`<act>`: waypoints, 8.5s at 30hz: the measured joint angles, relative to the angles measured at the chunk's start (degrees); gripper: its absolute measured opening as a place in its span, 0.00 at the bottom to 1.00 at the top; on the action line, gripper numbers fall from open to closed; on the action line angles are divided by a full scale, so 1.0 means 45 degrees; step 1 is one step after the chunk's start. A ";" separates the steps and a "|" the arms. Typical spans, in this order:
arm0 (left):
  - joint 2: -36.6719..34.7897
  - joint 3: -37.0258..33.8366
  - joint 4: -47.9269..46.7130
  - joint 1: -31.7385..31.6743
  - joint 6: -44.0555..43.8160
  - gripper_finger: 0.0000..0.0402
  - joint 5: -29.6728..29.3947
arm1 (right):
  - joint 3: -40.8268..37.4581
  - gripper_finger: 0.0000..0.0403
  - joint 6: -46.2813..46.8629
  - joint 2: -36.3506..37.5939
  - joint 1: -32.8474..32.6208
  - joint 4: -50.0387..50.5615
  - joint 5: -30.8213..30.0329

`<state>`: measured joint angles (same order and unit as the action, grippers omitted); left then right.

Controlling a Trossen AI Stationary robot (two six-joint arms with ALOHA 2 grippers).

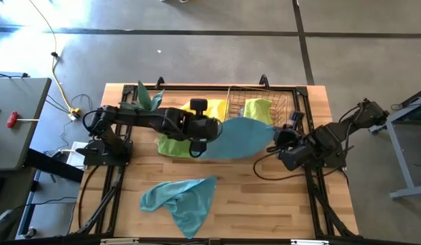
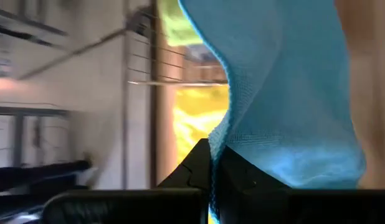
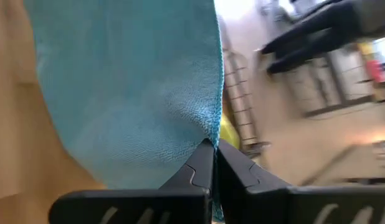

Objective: Fold microfiber towels
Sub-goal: Fold the right blue microfiber towel

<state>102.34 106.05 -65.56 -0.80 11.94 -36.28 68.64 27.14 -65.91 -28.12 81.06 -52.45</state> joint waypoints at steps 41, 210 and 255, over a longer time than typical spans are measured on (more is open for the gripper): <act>0.3818 -0.1514 0.6501 0.4563 -0.5850 0.00 1.0953 | -0.0005 0.00 0.5399 -0.3850 -0.3618 -0.1654 1.2719; -0.0331 -0.8596 0.7722 0.4223 -0.7294 0.23 0.6506 | -0.5032 0.34 0.2351 -0.3381 0.0266 -0.9834 1.2267; 0.1569 -0.8654 0.8571 0.5382 -0.9951 0.14 0.7064 | -0.5047 0.42 0.7863 -0.5212 -0.1877 -1.2218 1.3114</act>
<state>109.40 67.11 -26.99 23.42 -32.84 -4.49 45.93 62.52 -89.36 -36.57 26.08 6.57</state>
